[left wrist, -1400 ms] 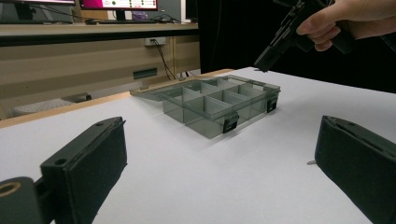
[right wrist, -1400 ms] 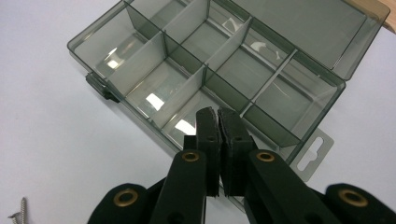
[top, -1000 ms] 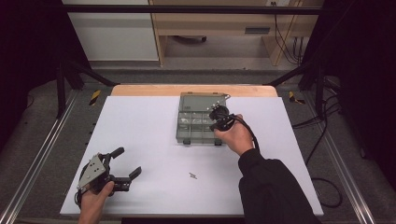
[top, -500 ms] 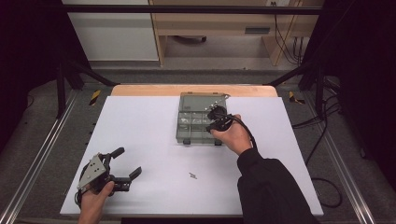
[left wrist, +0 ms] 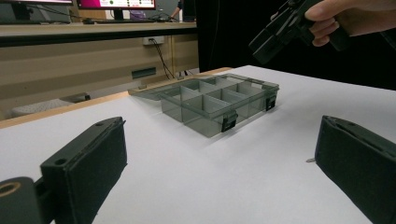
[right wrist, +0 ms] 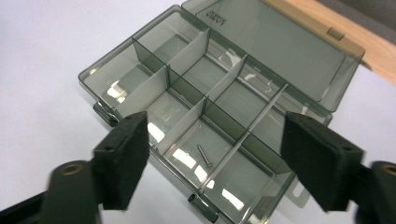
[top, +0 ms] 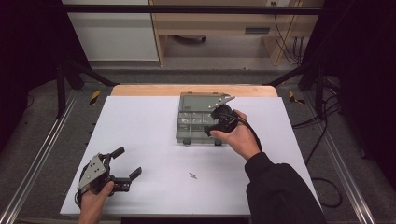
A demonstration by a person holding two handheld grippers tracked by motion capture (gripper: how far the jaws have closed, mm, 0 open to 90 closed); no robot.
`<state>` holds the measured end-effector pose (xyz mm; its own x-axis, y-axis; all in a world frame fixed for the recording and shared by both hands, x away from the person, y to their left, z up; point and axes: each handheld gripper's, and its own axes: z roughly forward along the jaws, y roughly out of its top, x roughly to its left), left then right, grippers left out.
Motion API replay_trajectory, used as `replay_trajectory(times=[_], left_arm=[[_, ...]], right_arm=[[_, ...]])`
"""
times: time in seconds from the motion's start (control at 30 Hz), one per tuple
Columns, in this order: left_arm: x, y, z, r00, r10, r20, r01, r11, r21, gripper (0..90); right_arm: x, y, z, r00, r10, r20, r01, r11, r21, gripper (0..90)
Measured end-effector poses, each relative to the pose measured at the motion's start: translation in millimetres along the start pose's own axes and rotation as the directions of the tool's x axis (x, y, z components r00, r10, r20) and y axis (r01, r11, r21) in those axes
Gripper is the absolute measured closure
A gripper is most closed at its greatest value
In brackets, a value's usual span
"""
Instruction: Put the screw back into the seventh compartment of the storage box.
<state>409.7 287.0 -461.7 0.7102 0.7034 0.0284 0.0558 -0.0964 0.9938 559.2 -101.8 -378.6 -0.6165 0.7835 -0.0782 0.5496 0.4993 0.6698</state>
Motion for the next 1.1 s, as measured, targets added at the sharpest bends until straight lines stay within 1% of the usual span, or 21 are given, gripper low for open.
replay_trajectory(times=[0.03,0.1,0.13,0.17,0.2,0.23,0.27,0.3,0.33,0.37,0.4,0.47,0.57,0.6,0.67,0.7,0.77,0.8,0.93,1.03,1.1], left_arm=[[-0.1,0.0,0.1,1.0,0.0,0.0,0.0,1.0,0.001,2.1],[-0.3,0.1,0.0,1.0,0.006,0.003,-0.006,1.0,0.004,2.0],[-0.3,0.1,0.0,1.0,0.006,0.003,-0.006,1.0,0.004,2.0],[-0.4,0.0,0.1,1.0,0.006,0.004,-0.006,1.0,0.004,2.0],[-0.4,0.0,0.2,1.0,0.006,0.004,-0.006,1.0,0.004,2.0],[-0.3,-0.1,0.4,1.0,0.006,0.004,-0.006,1.0,0.006,2.0],[-0.3,-0.2,0.5,1.0,0.005,0.004,-0.005,1.0,0.007,2.0],[-0.3,-0.3,0.5,1.0,0.007,0.004,-0.007,0.9999,0.008,2.0],[-0.8,-0.3,0.7,1.0,0.006,0.005,-0.006,1.0,0.002,2.0],[-0.8,-0.3,0.7,1.0,0.006,0.005,-0.006,1.0,0.002,2.0],[-1.0,-0.3,0.8,1.0,0.003,0.005,-0.003,1.0,-0.001,2.0],[-0.7,-0.4,0.8,1.0,0.007,0.005,-0.007,1.0,0.004,2.0],[-0.7,-0.4,0.8,1.0,0.007,0.005,-0.007,1.0,0.004,2.0],[-0.7,-0.4,0.8,1.0,0.007,0.006,-0.007,1.0,0.003,1.9],[-0.6,-0.5,0.8,1.0,0.007,0.006,-0.007,1.0,0.004,1.9],[-0.6,-0.5,0.9,1.0,0.007,0.006,-0.007,1.0,0.005,2.0],[-0.8,-0.7,1.2,1.0,0.006,0.007,-0.006,1.0,0.005,1.9],[-1.1,-0.8,1.5,1.0,0.004,0.007,-0.004,1.0,0.003,1.9],[-1.0,-0.8,1.2,1.0,0.003,0.005,-0.003,1.0,0.003,2.0],[-0.6,-0.8,0.8,1.0,0.006,0.005,-0.006,1.0,0.006,1.9],[-0.4,-0.7,0.5,1.0,0.006,0.005,-0.006,0.9999,0.009,1.9]], right_arm=[[1.1,-0.9,-4.5,1.0,0.0,-0.003,0.0,1.0,0.003,16.0],[3.2,-1.5,-9.7,1.0,-0.006,0.001,0.006,1.0,0.002,12.5],[3.2,-1.5,-9.7,1.0,-0.006,0.001,0.006,1.0,0.002,12.5],[4.4,-2.1,-12.3,0.9999,-0.016,-0.005,0.016,1.0,-0.006,11.2],[7.3,-3.7,-18.0,0.9996,-0.025,-0.013,0.025,1.0,-0.009,10.3],[7.3,-3.7,-18.0,0.9996,-0.025,-0.013,0.025,1.0,-0.009,10.3],[9.9,-6.3,-20.3,0.9988,-0.04,-0.026,0.04,0.999,-0.013,9.1],[9.9,-6.3,-20.3,0.9988,-0.04,-0.026,0.04,0.999,-0.013,9.1],[13.1,-9.6,-21.7,0.9976,-0.057,-0.038,0.057,0.998,-0.011,8.0],[15.1,-11.0,-22.1,0.9975,-0.056,-0.044,0.055,0.998,-0.014,7.9],[16.3,-12.7,-22.6,0.9965,-0.069,-0.048,0.069,0.998,-0.015,7.8],[19.9,-15.5,-23.5,0.9952,-0.078,-0.06,0.078,0.997,-0.002,6.4],[22.8,-18.4,-24.8,0.994,-0.086,-0.067,0.086,0.996,-0.002,6.6],[25.4,-20.9,-26.6,0.992,-0.101,-0.076,0.101,0.995,-0.005,6.6],[28.4,-23.5,-28.3,0.99,-0.112,-0.085,0.112,0.994,-0.007,7.5],[30.3,-24.6,-29.3,0.9903,-0.115,-0.077,0.115,0.993,-0.004,8.0],[31.7,-26.0,-29.3,0.9891,-0.12,-0.085,0.119,0.993,-0.012,8.8],[35.0,-28.3,-30.2,0.9883,-0.131,-0.079,0.13,0.991,-0.01,10.1],[42.6,-34.5,-27.2,0.9835,-0.155,-0.093,0.155,0.988,-0.007,12.2],[48.4,-40.2,-23.9,0.9778,-0.183,-0.101,0.184,0.983,-0.001,13.4],[50.2,-42.0,-22.7,0.9764,-0.188,-0.107,0.189,0.982,0.005,13.4]])
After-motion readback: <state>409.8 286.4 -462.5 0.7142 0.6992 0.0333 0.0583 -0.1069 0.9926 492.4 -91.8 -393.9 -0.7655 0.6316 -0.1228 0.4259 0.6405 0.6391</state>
